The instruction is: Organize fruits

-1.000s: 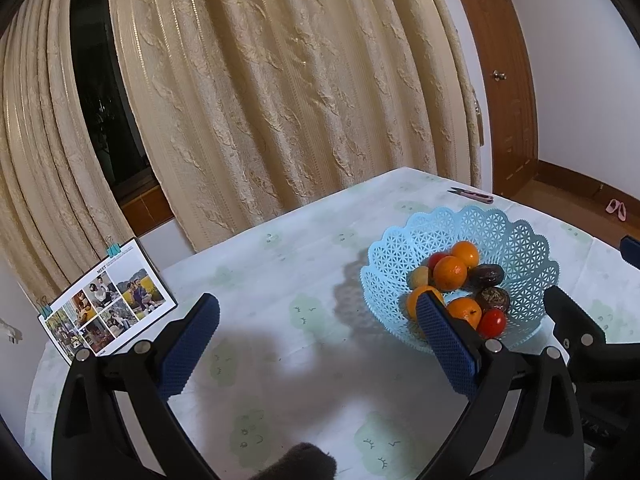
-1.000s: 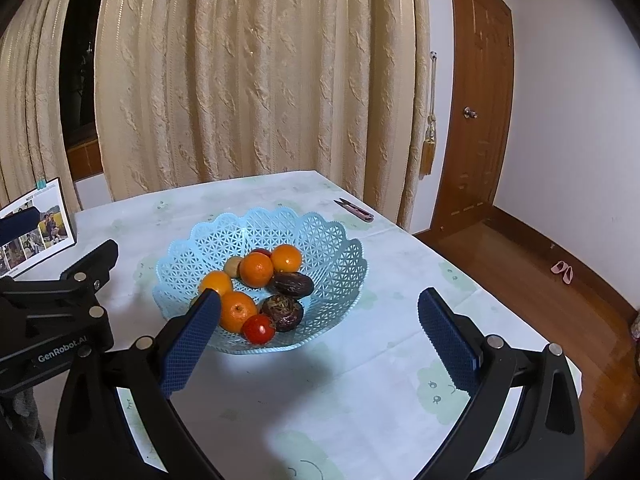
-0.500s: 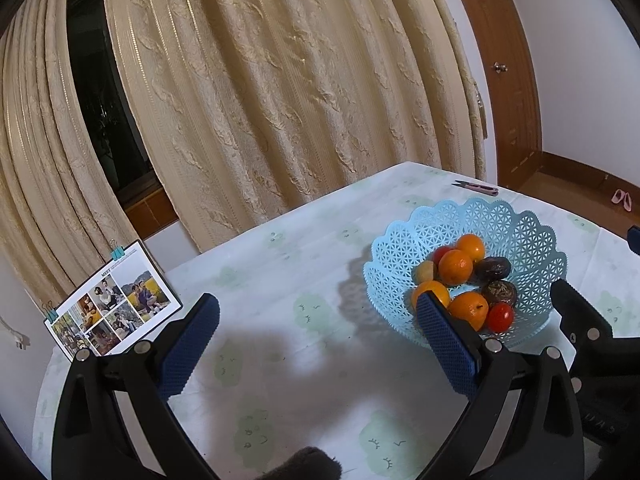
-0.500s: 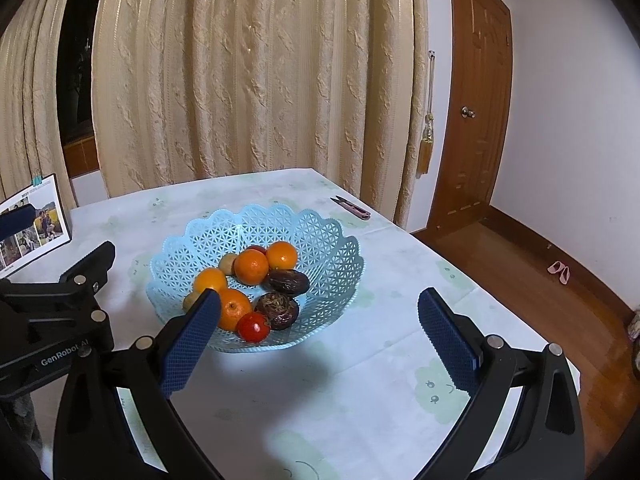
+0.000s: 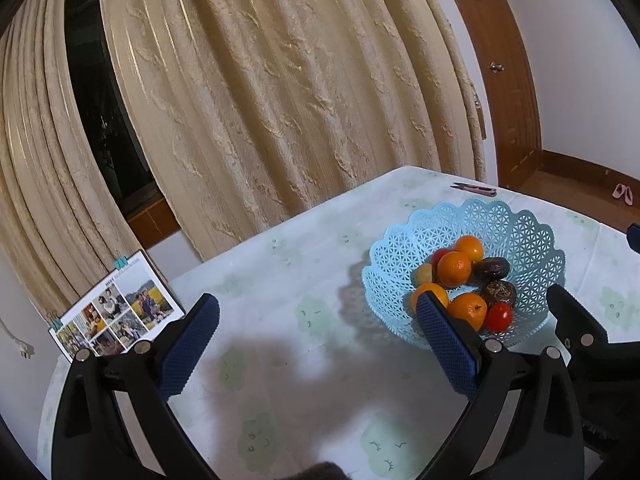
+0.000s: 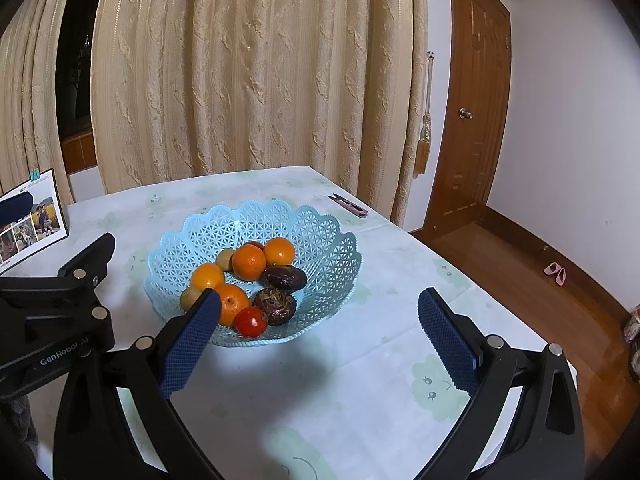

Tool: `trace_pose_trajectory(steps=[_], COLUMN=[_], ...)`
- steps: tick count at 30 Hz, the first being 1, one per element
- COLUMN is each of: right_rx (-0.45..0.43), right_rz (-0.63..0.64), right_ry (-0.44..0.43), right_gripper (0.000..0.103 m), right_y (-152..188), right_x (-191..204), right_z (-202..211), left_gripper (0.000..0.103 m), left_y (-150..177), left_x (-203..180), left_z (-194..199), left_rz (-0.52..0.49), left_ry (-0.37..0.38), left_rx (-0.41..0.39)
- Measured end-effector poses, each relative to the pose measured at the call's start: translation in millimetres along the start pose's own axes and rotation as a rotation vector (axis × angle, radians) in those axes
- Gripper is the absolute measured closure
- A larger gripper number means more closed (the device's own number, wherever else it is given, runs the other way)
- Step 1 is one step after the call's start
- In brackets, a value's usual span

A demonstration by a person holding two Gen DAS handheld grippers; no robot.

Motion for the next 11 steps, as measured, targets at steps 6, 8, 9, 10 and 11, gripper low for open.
trace_pose_trajectory(steps=[6,8,9,10,11], right_rx=[0.019,0.031,0.04,0.048,0.065], right_rz=[-0.009,0.003,0.016,0.028,0.043], right_ry=[-0.05,-0.101,-0.133,-0.16,-0.203], right_gripper=[0.003,0.003,0.003,0.003,0.003], right_y=[6.2,9.0,11.2,12.5,15.4], right_x=[10.0,24.3,35.2,45.1,59.8], right_z=[4.1,5.5,6.5,7.0,6.7], left_gripper=[0.005,0.005,0.005,0.005,0.005], left_y=[15.6,34.4,44.2,61.2,79.3], left_x=[16.9,36.5,46.2,63.9,81.8], left_z=[-4.6,-10.9,-13.6,-18.4,-23.2], left_rz=[0.058,0.102,0.119,0.15,0.182], left_ry=[0.064,0.068,0.056,0.027,-0.002], left_rx=[0.097,0.17,0.201,0.252,0.307])
Point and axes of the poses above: each gripper's, at about its wrist camera, not at the fingertips, and z roughly against the way its jaws point, x to its left, y to its underside, the point moved 6 cm from there along -z, roughly the way its jaws point, and after that the axes turned 4 degrees about z, right-handed, at the moved point
